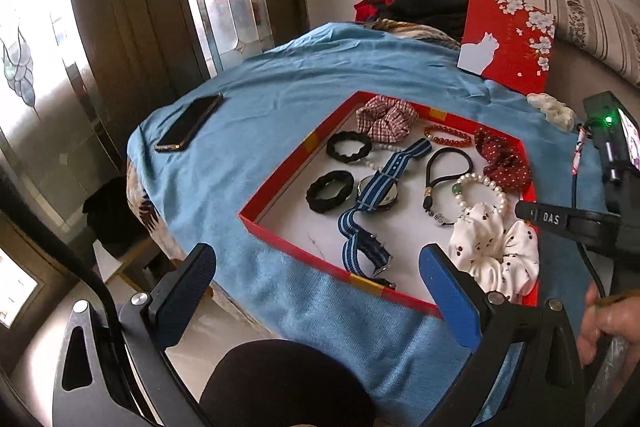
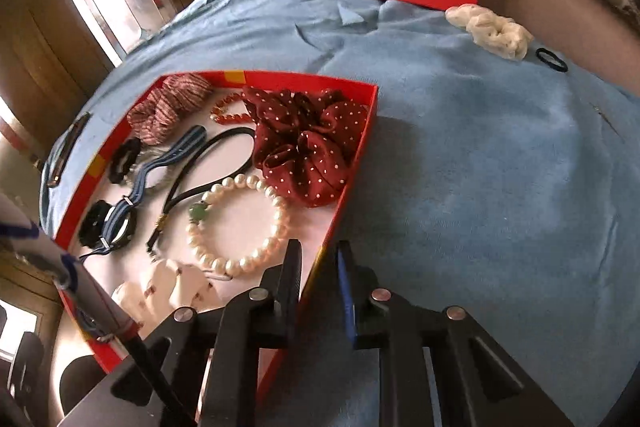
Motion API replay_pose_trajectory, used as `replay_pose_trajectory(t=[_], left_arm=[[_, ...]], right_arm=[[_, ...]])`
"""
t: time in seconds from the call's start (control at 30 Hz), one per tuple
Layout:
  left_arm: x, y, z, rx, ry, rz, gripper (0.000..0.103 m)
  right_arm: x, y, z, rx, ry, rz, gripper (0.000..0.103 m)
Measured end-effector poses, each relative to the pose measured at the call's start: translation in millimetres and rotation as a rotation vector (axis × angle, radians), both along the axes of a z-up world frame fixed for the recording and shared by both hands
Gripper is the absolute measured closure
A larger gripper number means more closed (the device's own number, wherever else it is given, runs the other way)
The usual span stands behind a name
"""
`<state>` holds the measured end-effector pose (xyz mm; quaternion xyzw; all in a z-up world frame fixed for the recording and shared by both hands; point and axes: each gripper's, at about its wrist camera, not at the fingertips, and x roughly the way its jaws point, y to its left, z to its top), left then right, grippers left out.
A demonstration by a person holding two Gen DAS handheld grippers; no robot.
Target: Organize jewelry
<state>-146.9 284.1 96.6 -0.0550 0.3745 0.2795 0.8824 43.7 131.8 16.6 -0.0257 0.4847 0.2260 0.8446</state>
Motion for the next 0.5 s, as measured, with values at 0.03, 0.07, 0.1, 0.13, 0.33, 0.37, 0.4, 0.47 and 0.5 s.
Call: replay_pose_trajectory(t=[0.03, 0.07, 0.1, 0.13, 0.33, 0.37, 0.4, 0.47, 0.5], left_arm=[[1, 1, -2, -0.006, 0.002, -0.001, 0.002], [2, 1, -4, -0.012, 0.006, -0.005, 0.002], [2, 2, -5, -0.017, 0.009, -0.009, 0.002], [3, 2, -6, -0.021, 0.011, -0.013, 0.002], [2, 2, -6, -0.035, 0.004, -0.024, 0.002], [3, 1, -6, -0.039, 0.004, -0.028, 0.002], [3, -1, -6, -0.04, 0.005, -0.032, 0.002], [4, -4, -6, -0.039, 0.008, -0.042, 0.002], [5, -7, -6, -0.036, 0.009, -0.05, 0.002]], right_arm=[[1, -1, 1, 0.0, 0.001, -0.009, 0.09], [0, -4, 2, 0.007, 0.0, -0.02, 0.09], [0, -8, 3, 0.019, -0.003, -0.042, 0.092], [0, -11, 4, 0.018, -0.006, -0.06, 0.094], [2, -55, 6, 0.009, -0.02, -0.208, 0.099], [2, -63, 7, 0.002, -0.028, -0.226, 0.1], [0, -75, 8, -0.015, -0.043, -0.252, 0.1], [-2, -94, 8, -0.033, -0.059, -0.293, 0.1], [-5, -111, 8, -0.031, -0.059, -0.326, 0.1]])
